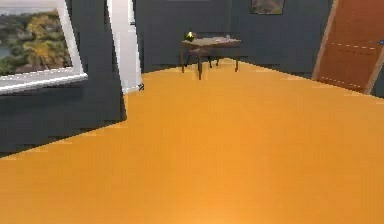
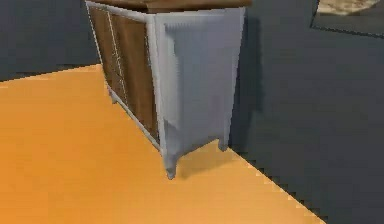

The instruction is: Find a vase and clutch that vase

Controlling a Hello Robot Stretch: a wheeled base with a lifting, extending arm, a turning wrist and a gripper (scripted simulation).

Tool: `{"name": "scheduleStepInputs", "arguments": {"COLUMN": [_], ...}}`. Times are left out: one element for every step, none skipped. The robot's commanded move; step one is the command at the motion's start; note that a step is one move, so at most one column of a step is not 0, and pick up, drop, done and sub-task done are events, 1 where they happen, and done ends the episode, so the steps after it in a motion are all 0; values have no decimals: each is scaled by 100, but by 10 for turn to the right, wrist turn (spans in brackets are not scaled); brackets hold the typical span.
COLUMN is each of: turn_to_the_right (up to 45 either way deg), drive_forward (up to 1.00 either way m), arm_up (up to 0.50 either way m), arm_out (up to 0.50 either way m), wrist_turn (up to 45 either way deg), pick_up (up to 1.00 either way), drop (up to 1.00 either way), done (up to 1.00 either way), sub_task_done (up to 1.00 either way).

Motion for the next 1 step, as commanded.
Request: {"name": "scheduleStepInputs", "arguments": {"turn_to_the_right": [0], "drive_forward": [100], "arm_up": [0], "arm_out": [0], "wrist_turn": [0], "pick_up": [0], "drop": [0], "done": [0], "sub_task_done": [0]}}
